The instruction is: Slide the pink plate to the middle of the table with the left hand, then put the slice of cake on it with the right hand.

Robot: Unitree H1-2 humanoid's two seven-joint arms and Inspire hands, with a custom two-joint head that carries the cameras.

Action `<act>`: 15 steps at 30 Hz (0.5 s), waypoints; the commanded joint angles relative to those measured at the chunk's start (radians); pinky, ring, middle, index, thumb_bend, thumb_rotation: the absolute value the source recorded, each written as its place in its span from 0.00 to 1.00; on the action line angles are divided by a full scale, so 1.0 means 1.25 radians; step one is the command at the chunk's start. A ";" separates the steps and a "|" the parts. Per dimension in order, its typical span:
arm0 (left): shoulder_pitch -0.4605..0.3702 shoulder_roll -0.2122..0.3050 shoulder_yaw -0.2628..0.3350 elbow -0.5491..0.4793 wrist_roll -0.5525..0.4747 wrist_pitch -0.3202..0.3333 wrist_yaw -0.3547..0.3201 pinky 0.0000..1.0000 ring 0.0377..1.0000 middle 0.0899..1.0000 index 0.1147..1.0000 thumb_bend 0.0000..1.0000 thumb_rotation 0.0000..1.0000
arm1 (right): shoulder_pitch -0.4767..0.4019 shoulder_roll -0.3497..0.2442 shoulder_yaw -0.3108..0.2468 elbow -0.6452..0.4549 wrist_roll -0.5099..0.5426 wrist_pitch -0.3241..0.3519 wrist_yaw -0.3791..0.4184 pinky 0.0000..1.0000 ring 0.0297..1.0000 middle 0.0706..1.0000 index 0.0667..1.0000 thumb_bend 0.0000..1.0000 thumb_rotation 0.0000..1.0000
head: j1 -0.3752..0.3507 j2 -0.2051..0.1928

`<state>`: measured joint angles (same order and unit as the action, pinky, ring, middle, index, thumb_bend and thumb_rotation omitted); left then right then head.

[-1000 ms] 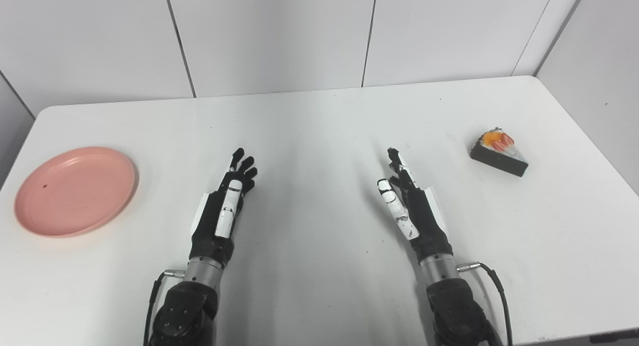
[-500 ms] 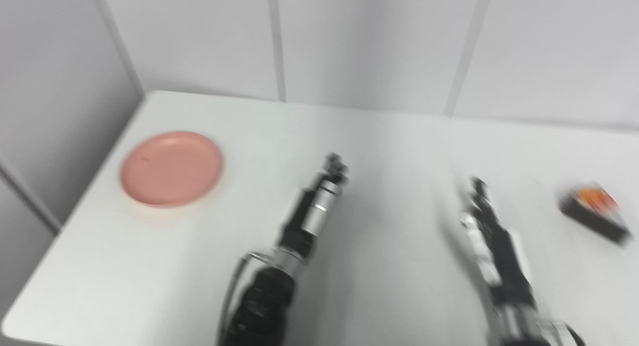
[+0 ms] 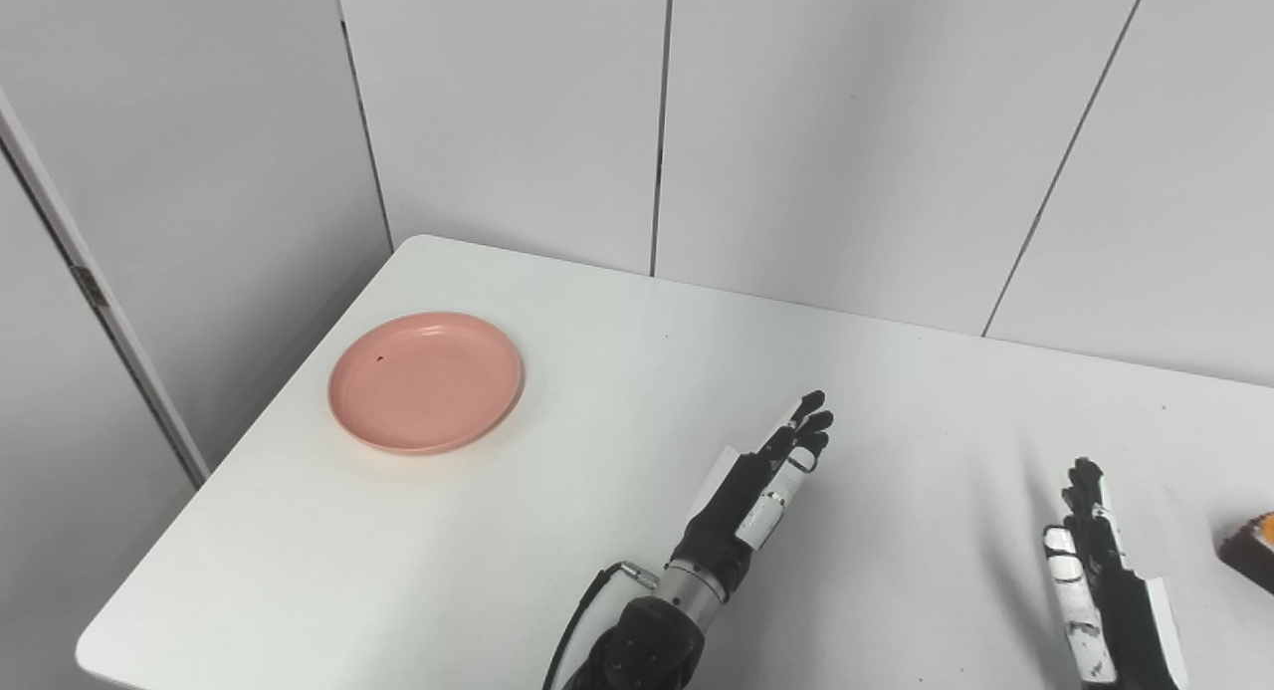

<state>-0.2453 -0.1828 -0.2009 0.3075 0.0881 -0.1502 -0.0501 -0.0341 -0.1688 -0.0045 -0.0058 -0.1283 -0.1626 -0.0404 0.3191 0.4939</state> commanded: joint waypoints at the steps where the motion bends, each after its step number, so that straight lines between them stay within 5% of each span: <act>1: 0.062 0.011 0.001 0.040 0.005 -0.006 0.006 0.93 0.94 0.95 0.94 0.39 1.00 | 0.031 -0.011 -0.009 0.050 0.001 -0.038 0.001 1.00 1.00 1.00 1.00 0.21 1.00 | -0.004 0.005; 15: 0.096 0.034 -0.010 -0.098 -0.014 0.073 -0.035 0.94 0.94 0.95 0.94 0.40 1.00 | 0.032 0.000 -0.004 0.038 -0.013 -0.033 -0.005 0.98 0.98 0.99 0.98 0.32 1.00 | -0.026 0.032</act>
<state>-0.1732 -0.1628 -0.2085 0.1886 0.0770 -0.0734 -0.0753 -0.0365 -0.1700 -0.0048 -0.0046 -0.1339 -0.1903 -0.0405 0.2869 0.5338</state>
